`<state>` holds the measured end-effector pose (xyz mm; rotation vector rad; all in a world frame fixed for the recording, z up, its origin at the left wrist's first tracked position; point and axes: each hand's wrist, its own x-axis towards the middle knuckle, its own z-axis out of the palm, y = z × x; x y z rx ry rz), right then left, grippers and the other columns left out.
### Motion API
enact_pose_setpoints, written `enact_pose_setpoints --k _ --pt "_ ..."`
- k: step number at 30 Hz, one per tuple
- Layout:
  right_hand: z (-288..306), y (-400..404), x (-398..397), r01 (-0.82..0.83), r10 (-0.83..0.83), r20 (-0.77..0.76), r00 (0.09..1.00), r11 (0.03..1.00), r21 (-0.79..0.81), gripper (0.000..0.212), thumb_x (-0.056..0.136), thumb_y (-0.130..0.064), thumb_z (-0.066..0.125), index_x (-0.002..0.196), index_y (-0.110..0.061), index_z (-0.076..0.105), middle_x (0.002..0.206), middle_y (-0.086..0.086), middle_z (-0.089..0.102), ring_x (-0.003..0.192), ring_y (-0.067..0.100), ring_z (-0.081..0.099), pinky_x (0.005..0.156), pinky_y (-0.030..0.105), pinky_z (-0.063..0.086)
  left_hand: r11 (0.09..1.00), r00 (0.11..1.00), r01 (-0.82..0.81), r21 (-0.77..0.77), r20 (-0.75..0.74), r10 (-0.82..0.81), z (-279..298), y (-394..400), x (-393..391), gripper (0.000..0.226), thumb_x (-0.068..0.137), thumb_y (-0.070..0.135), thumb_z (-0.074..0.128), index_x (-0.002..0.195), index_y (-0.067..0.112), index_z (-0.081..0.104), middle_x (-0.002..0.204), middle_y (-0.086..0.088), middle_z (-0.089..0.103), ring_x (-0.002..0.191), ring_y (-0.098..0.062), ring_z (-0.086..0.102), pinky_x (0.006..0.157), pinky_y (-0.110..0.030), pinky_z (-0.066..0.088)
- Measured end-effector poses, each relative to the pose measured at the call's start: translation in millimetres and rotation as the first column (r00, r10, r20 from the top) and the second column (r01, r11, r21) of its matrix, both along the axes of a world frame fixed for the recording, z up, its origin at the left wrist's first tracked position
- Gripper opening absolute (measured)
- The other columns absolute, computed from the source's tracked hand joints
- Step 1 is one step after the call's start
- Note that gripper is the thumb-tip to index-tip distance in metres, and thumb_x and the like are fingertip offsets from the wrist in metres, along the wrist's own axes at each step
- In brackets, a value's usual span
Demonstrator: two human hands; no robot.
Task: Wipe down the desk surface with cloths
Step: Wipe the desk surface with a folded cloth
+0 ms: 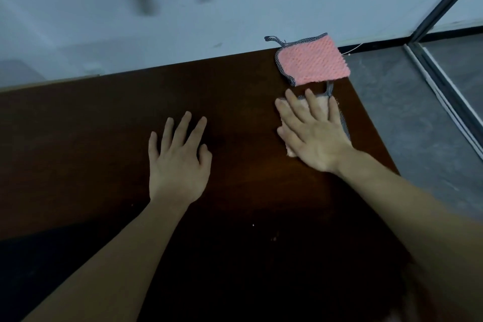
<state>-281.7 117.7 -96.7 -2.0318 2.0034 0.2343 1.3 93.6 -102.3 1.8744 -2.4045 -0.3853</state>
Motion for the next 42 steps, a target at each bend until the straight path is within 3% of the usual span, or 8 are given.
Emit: enact_pose_setpoints --k 3,6,15,19,24,30,36,42 --pt "0.7 47.6 6.5 -0.091 0.091 -0.001 0.996 0.996 -0.017 0.068 0.090 -0.061 -0.027 0.154 -0.039 -0.026 0.165 -0.010 -0.028 0.152 0.028 -0.027 0.120 0.062 -0.014 1.000 1.000 0.000 -0.005 0.001 0.000 0.6 0.3 0.5 0.059 0.102 0.045 0.023 0.160 0.040 0.013 0.170 0.010 0.003 0.156 -0.018 -0.006 0.126 -0.048 -0.004" --pt "2.4 68.8 -3.7 -0.129 0.129 0.029 0.991 0.992 0.000 0.060 0.097 -0.056 -0.018 0.156 -0.044 -0.020 0.164 -0.015 -0.026 0.152 0.023 -0.028 0.120 0.058 -0.017 1.000 1.000 -0.007 0.004 -0.004 0.007 0.7 0.4 0.4 0.059 0.103 0.045 0.023 0.160 0.040 0.013 0.170 0.010 0.002 0.156 -0.017 -0.007 0.126 -0.048 -0.004" --pt "-4.0 -16.2 -51.0 0.011 -0.013 -0.037 0.999 0.999 -0.033 0.056 0.103 -0.051 -0.003 0.156 -0.043 -0.020 0.166 -0.014 -0.024 0.153 0.022 -0.025 0.121 0.058 -0.016 1.000 1.000 -0.012 -0.018 -0.021 0.011 -1.9 1.7 -1.0 0.057 0.104 0.041 0.027 0.160 0.039 0.018 0.169 0.010 0.007 0.156 -0.017 -0.004 0.126 -0.047 -0.004" --pt "-1.6 17.9 -40.1 -0.004 0.004 -0.040 0.999 1.000 -0.007 0.062 0.096 -0.053 -0.015 0.155 -0.040 -0.025 0.166 -0.010 -0.026 0.153 0.027 -0.025 0.121 0.060 -0.013 1.000 1.000 -0.020 -0.011 -0.004 0.020 -1.4 2.3 1.2 0.057 0.104 0.042 0.025 0.160 0.040 0.017 0.169 0.011 0.006 0.156 -0.016 -0.005 0.126 -0.046 -0.004" --pt "-1.5 102.5 -24.7 -0.124 0.123 -0.025 0.992 0.992 -0.019 0.059 0.108 -0.047 -0.001 0.163 -0.030 0.005 0.171 -0.001 0.008 0.156 0.035 0.006 0.120 0.067 0.009 1.000 1.000 -0.022 -0.001 -0.013 0.022 1.1 2.6 -0.8 0.057 0.104 0.042 0.025 0.160 0.039 0.018 0.169 0.010 0.006 0.156 -0.016 -0.005 0.126 -0.046 -0.004" --pt "-3.4 63.2 -45.1 -0.057 0.057 -0.009 0.998 0.996 -0.071 0.062 0.093 -0.057 -0.019 0.154 -0.044 -0.024 0.166 -0.014 -0.023 0.154 0.025 -0.023 0.121 0.057 -0.015 1.000 0.999 -0.023 -0.010 -0.024 0.023 1.8 4.0 -1.8 0.055 0.105 0.040 0.027 0.160 0.038 0.021 0.169 0.010 0.008 0.156 -0.016 -0.004 0.126 -0.046 -0.004" --pt "-4.2 28.5 -49.0 0.042 -0.042 -0.004 0.999 0.998 -0.040 0.065 0.093 -0.056 -0.011 0.157 -0.044 -0.017 0.168 -0.012 -0.018 0.155 0.026 -0.020 0.121 0.060 -0.014 1.000 1.000 -0.007 -0.009 -0.019 0.007 1.0 2.5 -0.6 0.055 0.106 0.041 0.026 0.160 0.039 0.019 0.169 0.010 0.007 0.156 -0.017 -0.003 0.126 -0.047 -0.003" --pt "-3.1 129.1 -18.2 -0.034 0.032 -0.025 0.999 0.996 -0.081 0.059 0.103 -0.050 -0.010 0.161 -0.035 -0.010 0.171 -0.005 -0.005 0.156 0.034 -0.007 0.121 0.060 -0.009 1.000 0.997 0.010 0.011 -0.072 -0.009 2.8 5.9 3.5 0.053 0.107 0.040 0.028 0.160 0.034 0.025 0.169 0.009 0.012 0.156 -0.017 -0.001 0.126 -0.047 -0.004"
